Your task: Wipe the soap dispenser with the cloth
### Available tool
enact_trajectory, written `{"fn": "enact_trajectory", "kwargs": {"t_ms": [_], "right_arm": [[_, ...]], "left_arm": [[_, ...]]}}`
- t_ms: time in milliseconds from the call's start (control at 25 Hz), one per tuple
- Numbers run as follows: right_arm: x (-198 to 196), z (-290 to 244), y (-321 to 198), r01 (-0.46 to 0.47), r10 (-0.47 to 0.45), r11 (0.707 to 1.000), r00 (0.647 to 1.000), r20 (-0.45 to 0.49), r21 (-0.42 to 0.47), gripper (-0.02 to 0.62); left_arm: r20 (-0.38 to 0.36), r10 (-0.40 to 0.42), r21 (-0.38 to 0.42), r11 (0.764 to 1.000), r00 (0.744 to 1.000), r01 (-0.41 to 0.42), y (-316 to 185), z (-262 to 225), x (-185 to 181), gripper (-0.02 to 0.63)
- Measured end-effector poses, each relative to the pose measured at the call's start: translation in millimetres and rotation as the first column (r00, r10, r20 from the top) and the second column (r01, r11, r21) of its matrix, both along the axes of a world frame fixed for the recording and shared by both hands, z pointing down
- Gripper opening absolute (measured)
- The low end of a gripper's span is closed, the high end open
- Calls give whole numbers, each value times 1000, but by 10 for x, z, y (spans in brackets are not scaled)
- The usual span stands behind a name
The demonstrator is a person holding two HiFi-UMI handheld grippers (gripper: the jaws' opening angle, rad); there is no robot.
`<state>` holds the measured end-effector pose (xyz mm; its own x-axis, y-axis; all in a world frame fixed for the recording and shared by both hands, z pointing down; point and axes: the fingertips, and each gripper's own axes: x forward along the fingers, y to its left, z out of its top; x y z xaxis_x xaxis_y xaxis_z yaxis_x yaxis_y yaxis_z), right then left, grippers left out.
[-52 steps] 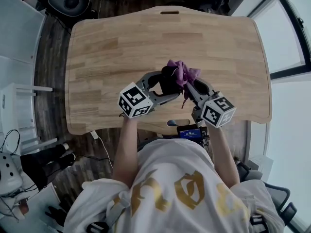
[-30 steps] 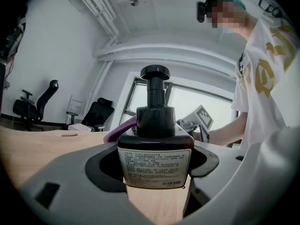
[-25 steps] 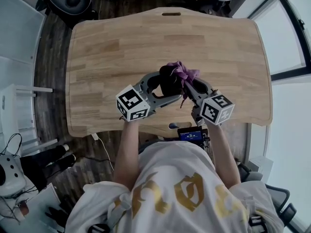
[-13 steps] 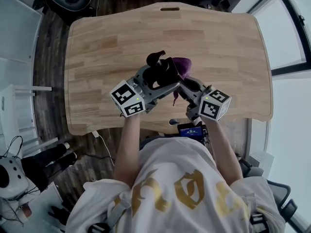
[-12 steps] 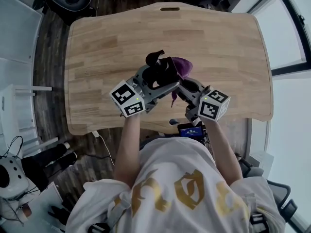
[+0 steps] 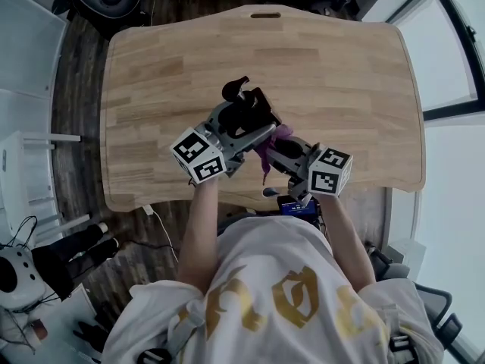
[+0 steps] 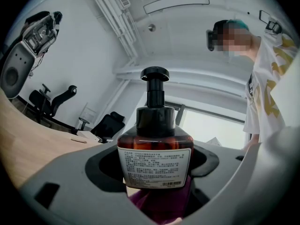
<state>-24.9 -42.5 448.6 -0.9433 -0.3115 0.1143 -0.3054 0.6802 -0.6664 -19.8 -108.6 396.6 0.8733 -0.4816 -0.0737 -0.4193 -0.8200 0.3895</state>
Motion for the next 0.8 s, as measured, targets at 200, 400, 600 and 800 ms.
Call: {"fn": "enact_trajectory", "kwargs": {"t_ms": [200,400,600,800], "right_arm": [[116,-48,150,58,-57,998,993,101,-13,69],[391,64,-23,-90,94,995,991,93,-54,70],[577,108,-247,-231,232,973,971,58,-28,70],[769,139,-389,-318,319,948,947,28,-19,69]], "left_arm": [[69,-83,-43,995,994,86,-132,204,-103,342],[169,-94,-67,992,981,107,-137,473,-151,342],[223,-97,-94,988,970,120,-133,693,-153,342],[299,-113,-112,982,948,152,-138,946,-180,342]]}}
